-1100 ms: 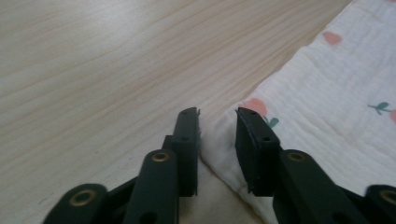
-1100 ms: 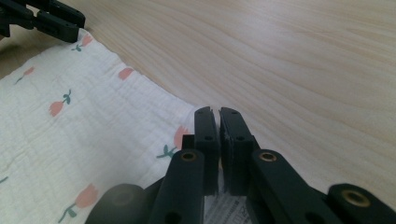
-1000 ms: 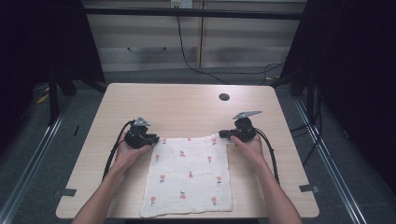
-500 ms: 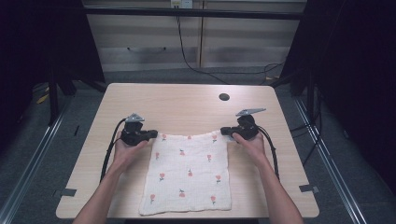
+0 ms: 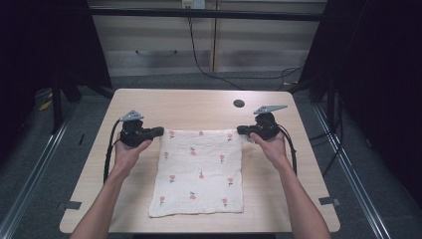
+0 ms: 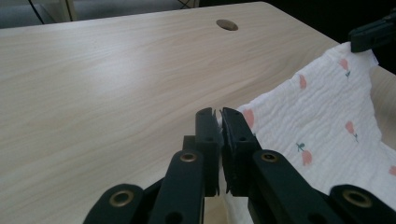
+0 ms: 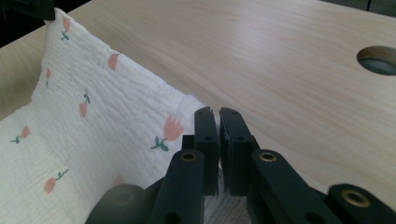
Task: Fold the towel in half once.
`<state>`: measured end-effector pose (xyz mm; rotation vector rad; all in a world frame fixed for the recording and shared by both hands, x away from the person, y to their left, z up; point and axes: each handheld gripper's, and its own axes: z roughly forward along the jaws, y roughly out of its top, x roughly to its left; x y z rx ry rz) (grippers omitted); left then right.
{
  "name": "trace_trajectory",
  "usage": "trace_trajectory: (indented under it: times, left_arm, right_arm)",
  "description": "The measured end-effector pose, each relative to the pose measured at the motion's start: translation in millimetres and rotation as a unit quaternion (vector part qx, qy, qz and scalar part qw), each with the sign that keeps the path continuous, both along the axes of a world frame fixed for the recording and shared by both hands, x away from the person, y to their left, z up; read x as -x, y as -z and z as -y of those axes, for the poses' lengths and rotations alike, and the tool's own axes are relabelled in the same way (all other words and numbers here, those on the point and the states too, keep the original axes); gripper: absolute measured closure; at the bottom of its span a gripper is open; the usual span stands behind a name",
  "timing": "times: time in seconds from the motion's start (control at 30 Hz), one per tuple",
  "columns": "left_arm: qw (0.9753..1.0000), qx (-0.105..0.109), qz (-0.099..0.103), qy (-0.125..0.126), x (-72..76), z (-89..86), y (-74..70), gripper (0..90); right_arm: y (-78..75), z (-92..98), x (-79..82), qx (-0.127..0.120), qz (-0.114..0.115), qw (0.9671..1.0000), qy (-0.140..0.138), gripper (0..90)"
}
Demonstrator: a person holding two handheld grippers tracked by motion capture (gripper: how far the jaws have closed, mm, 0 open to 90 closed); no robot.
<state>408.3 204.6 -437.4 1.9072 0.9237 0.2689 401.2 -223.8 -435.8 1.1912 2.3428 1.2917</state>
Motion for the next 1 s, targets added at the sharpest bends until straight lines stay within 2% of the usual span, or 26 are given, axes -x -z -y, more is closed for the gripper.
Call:
trace_trajectory:
  times: [0.07, 0.13, 0.33, 0.4, 0.47, 0.5, 0.57, 0.63, 0.77, 0.97, 1.0]
  left_arm:
    - [0.9999, 0.010, 0.005, -0.002, -1.8, -0.1, -6.2, 86.2]
    - [0.9999, 0.014, 0.009, -0.001, -3.0, -0.9, -12.3, 86.2]
    - [0.9997, 0.013, 0.019, 0.003, -4.6, -1.8, -28.0, 86.2]
    - [0.9994, 0.026, 0.020, 0.005, -4.8, 0.6, -31.7, 86.2]
    - [0.9994, 0.026, 0.023, 0.010, -4.4, 3.8, -35.8, 86.2]
    - [0.9993, 0.022, 0.029, 0.011, -3.4, 5.1, -38.3, 86.2]
    - [0.9986, 0.028, 0.043, 0.011, -0.3, 5.2, -42.9, 86.2]
    - [0.9985, 0.022, 0.048, 0.015, 2.4, 4.4, -44.0, 86.1]
    - [0.9990, 0.018, 0.040, 0.006, 4.1, -2.2, -34.5, 86.2]
    - [0.9987, 0.041, 0.030, 0.010, 16.4, -9.1, -19.2, 86.2]
    - [0.9987, 0.039, 0.031, 0.012, 18.9, -9.3, -17.4, 86.2]
  right_arm:
    - [-5.7, -1.2, -1.6, 0.010, 0.000, 0.9999, 0.000, 86.6]
    - [-12.1, -1.3, -2.3, 0.008, 0.008, 0.9999, -0.001, 86.6]
    - [-30.0, 3.4, -5.7, 0.015, 0.024, 0.9996, 0.005, 86.7]
    - [-35.4, 4.4, -7.5, 0.018, 0.027, 0.9994, 0.009, 86.7]
    - [-41.6, 5.6, -9.2, 0.015, 0.034, 0.9992, 0.011, 86.7]
    - [-45.1, 6.1, -9.4, 0.015, 0.038, 0.9991, 0.013, 86.7]
    - [-52.2, 7.6, -9.6, 0.012, 0.048, 0.9987, 0.014, 86.7]
    - [-56.7, 7.3, -6.3, 0.008, 0.056, 0.9983, 0.015, 86.8]
    - [-51.8, 4.6, 0.4, 0.008, 0.058, 0.9983, 0.005, 86.8]
    - [-33.3, 3.5, 11.8, 0.004, 0.050, 0.9987, -0.006, 86.8]
    - [-30.6, 3.2, 14.4, 0.001, 0.050, 0.9987, -0.007, 86.7]
